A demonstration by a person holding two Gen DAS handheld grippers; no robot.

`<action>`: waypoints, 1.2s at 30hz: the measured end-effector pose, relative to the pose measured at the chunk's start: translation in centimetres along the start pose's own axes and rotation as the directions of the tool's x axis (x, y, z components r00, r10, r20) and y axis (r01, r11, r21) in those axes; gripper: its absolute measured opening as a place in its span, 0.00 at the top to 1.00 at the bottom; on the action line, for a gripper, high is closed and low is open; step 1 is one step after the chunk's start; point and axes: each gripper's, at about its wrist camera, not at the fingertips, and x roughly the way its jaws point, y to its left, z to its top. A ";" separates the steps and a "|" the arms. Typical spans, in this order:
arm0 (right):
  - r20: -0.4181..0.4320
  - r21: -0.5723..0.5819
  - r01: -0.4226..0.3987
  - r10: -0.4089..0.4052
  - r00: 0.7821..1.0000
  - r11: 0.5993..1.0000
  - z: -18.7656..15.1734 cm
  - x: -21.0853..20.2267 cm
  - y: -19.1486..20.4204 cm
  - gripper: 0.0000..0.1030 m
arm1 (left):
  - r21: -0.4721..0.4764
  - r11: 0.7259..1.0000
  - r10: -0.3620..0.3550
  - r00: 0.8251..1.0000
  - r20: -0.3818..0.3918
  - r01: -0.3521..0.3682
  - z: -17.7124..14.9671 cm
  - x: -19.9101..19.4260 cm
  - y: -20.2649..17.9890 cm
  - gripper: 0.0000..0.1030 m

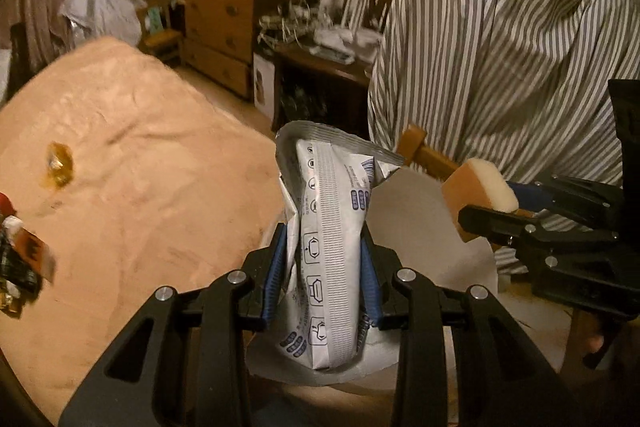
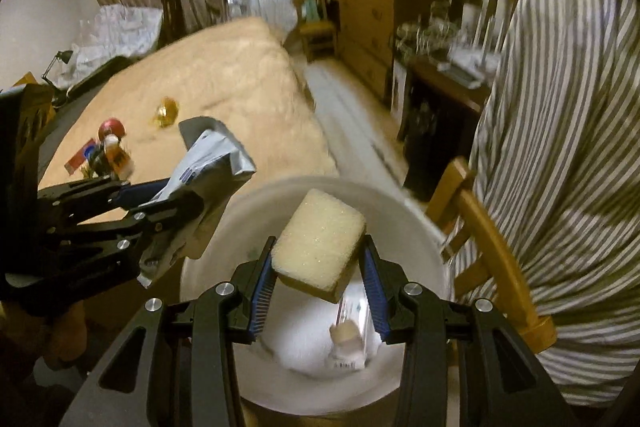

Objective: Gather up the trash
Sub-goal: 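Carry the packet and sponge in both tools over the white bucket, then open both tools to drop the packet and sponge into the bucket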

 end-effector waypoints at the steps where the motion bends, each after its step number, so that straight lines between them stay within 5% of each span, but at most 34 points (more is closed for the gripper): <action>1: -0.021 0.009 -0.012 0.012 1.000 1.000 -0.3 0.7 -0.1 0.60 | -0.003 1.000 -0.008 1.000 -0.020 0.008 -0.1 0.5 0.0 0.69; 6: -0.061 0.025 -0.027 0.029 0.998 0.999 -1.3 2.0 0.2 0.60 | -0.014 1.000 -0.025 0.996 -0.087 0.023 -0.5 3.0 0.3 0.69; 16: -0.065 0.025 -0.030 0.031 0.997 0.999 -1.8 2.2 0.8 0.59 | -0.005 1.000 -0.018 0.995 -0.093 0.017 -0.5 2.8 0.4 0.67; 21: -0.058 0.034 -0.032 0.034 0.998 0.999 -1.8 1.9 1.1 0.47 | -0.007 1.000 0.007 0.998 -0.067 -0.007 -0.4 2.3 0.6 0.38; 36: -0.010 0.021 -0.052 0.052 0.999 0.998 -1.7 0.7 2.8 0.45 | -0.025 0.999 0.024 0.998 -0.053 -0.025 -1.1 0.9 2.5 0.38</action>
